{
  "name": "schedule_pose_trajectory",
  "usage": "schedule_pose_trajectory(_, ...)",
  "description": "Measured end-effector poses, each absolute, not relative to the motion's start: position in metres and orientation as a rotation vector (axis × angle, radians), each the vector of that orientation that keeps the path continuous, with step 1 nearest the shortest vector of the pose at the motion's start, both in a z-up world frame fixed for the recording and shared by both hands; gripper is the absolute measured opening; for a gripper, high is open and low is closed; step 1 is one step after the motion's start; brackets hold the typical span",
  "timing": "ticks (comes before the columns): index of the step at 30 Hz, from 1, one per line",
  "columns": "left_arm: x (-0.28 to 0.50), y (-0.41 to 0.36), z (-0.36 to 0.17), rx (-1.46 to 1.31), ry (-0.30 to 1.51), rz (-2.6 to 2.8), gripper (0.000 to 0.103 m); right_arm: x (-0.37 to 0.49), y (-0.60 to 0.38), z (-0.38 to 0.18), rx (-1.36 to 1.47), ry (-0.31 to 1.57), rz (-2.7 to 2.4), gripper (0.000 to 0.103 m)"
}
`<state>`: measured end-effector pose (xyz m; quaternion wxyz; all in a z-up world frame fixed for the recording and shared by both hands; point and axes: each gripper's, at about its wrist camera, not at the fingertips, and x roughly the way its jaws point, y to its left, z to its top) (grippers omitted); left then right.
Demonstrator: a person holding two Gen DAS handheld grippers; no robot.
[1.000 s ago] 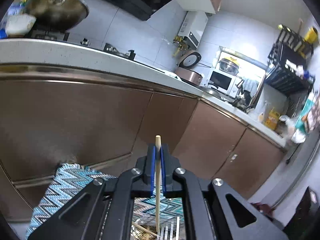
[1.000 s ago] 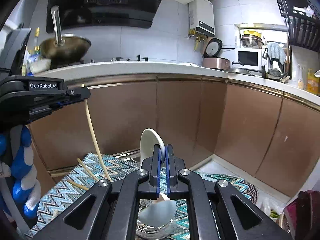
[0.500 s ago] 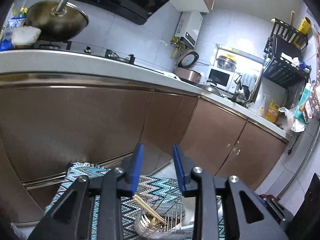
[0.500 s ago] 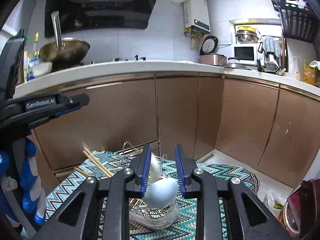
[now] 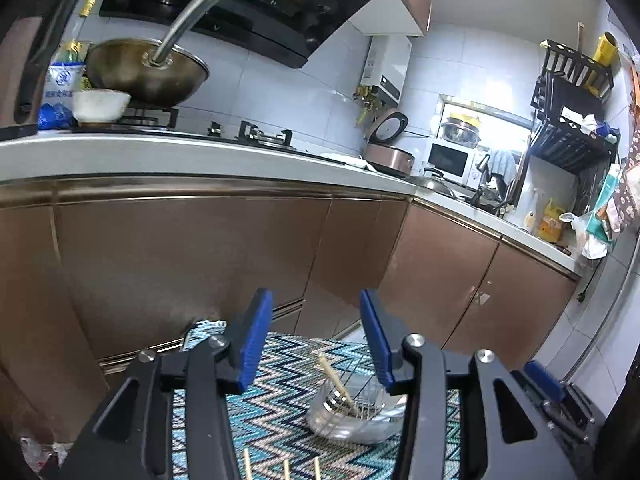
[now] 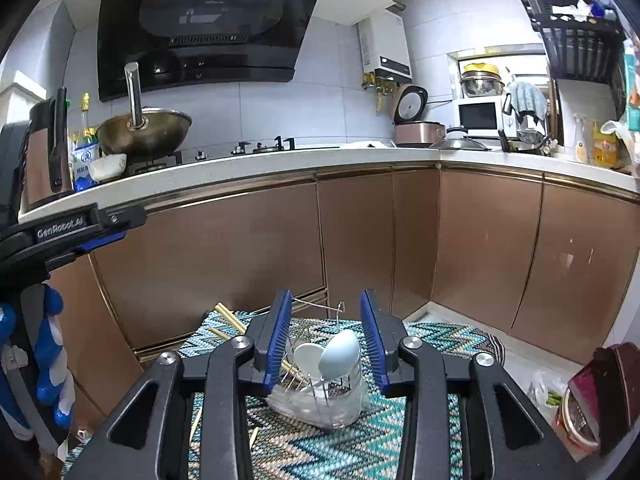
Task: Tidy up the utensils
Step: 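Withdraw both open tools from the holder toward the loose chopsticks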
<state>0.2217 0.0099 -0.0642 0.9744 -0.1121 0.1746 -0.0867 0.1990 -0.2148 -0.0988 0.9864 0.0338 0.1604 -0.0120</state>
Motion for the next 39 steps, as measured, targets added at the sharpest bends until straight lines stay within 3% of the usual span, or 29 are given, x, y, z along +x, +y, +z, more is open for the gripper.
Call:
schedule_pose_trajectory(4,0.202,0.019,-0.061,-0.221,0.346,-0.160,0.050,0.180,-0.214,-0.092,0.078,0.301,-0.033,0.048)
schedule_pose_trajectory(12,0.172,0.025,-0.063,-0.206,0.342,-0.148,0.059,0.150,-0.220,-0.090,0.127,0.284,-0.073,0.080)
schedule_pose_trajectory(21,0.156,0.027,-0.069,-0.202,0.337,-0.149,0.060,0.120,-0.233,-0.092,0.164,0.260,-0.109,0.093)
schedule_pose_trajectory(26,0.157,0.040,-0.076,-0.184,0.382,-0.132,0.060,0.110,-0.227,-0.089,0.143,0.248,-0.076,0.093)
schedule_pose_trajectory(32,0.172,0.057,-0.107,-0.180,0.512,-0.135,0.060,0.123,-0.219,-0.103,0.134,0.316,-0.051,0.077)
schedule_pose_trajectory(39,0.184,0.073,-0.141,-0.204,0.584,-0.080,0.060,0.140,-0.218,-0.129,0.144,0.390,-0.045,0.073)
